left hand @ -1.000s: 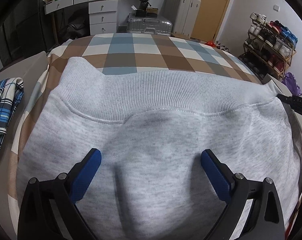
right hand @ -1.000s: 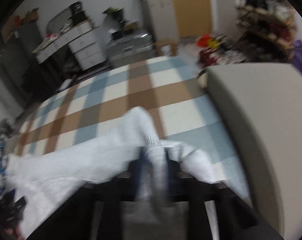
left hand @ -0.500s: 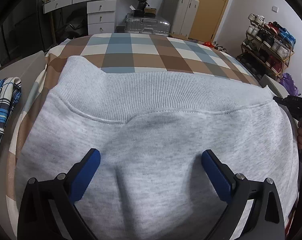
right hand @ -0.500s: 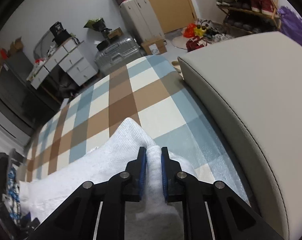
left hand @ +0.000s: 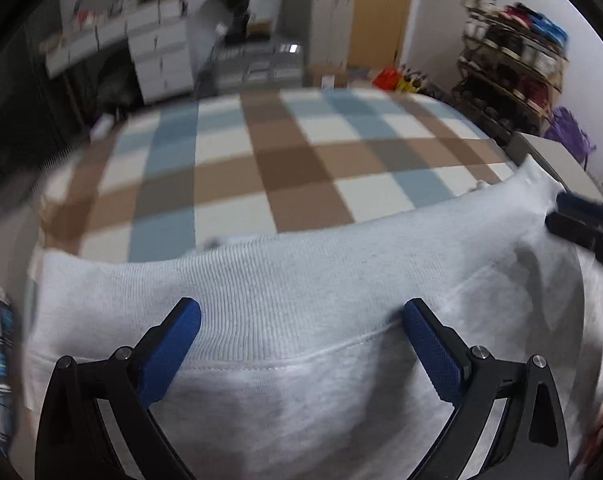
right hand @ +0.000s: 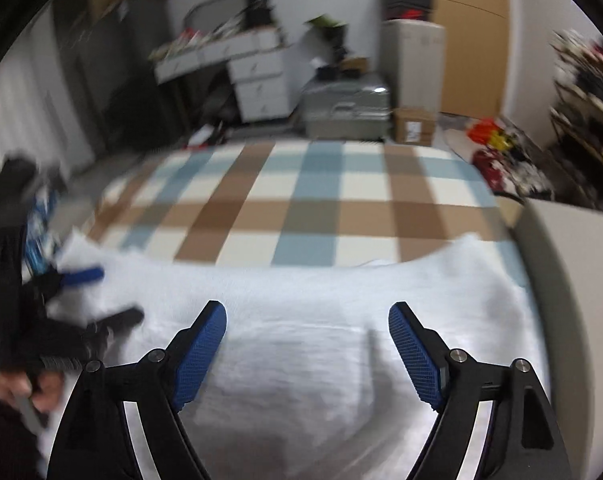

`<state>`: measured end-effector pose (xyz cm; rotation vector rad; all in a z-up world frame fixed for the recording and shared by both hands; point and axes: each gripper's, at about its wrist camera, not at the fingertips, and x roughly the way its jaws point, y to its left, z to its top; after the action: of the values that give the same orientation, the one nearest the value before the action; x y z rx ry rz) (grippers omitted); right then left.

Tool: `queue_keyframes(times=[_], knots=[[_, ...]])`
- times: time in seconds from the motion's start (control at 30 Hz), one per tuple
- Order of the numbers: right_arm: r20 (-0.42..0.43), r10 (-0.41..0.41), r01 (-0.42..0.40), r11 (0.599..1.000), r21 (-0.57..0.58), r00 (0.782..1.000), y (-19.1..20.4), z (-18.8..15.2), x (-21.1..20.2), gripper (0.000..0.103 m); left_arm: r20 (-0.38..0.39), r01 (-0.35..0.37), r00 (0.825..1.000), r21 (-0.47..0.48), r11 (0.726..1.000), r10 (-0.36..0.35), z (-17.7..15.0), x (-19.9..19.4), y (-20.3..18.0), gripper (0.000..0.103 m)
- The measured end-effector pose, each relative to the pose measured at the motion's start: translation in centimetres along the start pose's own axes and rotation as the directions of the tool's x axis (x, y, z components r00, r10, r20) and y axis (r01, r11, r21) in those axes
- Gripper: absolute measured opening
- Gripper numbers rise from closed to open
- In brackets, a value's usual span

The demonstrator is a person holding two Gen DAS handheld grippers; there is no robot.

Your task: Fold large clothes

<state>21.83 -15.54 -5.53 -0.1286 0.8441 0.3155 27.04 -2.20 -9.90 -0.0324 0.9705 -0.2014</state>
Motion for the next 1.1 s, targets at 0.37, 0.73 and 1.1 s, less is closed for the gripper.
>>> queue_keyframes(times=[0.37, 0.73, 1.1], knots=[[-0.026, -0.113, 0.116, 0.968, 0.222, 0.993, -4.3, -6.0, -3.8, 0.087, 0.09, -0.084, 0.99, -0.226, 0.971, 0.107, -8.0, -9.2, 7.4, 0.098], [0.074, 0.178, -0.192, 0.945, 0.265, 0.981, 0.8, -11.8, -9.9, 0.093, 0.177, -0.173, 0.958, -0.261, 0.95, 0.224, -16.8, -17.1, 8.4, 0.098], [0.052, 0.217, -0.223, 0.952, 0.209, 0.975, 3.4, -12.5, -10.3, 0.093, 0.16, 0.129, 0.986, -0.54, 0.832, -0.049, -23.0, -17.3, 10.5, 0.056]])
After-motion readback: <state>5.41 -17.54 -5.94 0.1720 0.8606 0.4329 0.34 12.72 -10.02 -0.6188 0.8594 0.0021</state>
